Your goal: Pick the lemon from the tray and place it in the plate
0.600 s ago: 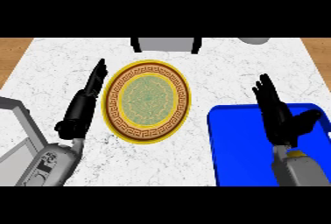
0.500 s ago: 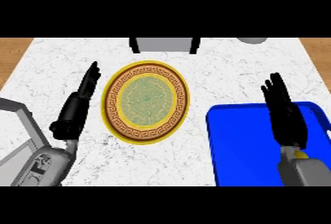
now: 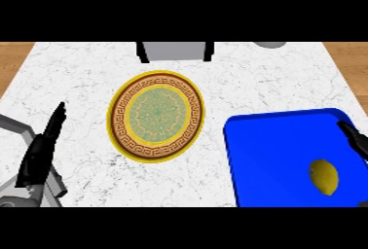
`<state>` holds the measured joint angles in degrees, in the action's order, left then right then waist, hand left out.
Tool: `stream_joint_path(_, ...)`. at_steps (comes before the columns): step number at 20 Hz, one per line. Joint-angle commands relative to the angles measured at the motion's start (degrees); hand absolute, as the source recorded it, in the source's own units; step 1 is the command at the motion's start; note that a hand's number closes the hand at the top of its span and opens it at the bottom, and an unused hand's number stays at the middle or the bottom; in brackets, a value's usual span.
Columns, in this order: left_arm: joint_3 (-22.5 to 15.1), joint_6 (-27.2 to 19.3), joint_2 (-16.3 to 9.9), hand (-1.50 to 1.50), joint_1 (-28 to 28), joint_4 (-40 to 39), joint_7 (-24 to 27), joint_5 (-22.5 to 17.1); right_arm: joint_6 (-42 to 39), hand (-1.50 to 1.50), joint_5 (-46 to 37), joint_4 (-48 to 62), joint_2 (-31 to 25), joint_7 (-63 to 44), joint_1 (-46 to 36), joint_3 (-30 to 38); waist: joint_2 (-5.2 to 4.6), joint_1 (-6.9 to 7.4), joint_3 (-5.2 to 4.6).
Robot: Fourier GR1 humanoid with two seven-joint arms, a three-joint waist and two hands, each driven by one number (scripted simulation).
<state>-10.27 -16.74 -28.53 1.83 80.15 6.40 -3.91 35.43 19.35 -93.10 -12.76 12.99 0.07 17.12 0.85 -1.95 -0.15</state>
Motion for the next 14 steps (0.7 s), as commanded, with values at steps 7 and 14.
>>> stream_joint_path(7,2.53,2.45,-2.50,0.00,-8.04,3.93,2.70,-0.90,14.38,-1.50,-2.38,-27.82,12.60,11.91,25.25,-13.94,-0.48,1.15,0.09)
stream_joint_path(14,1.48,0.48,-0.44,0.00,-7.29,3.98,2.47,1.56,6.88,-1.50,-10.77,-28.70,-0.46,-6.35,40.04,-14.87,-0.97,1.87,0.00)
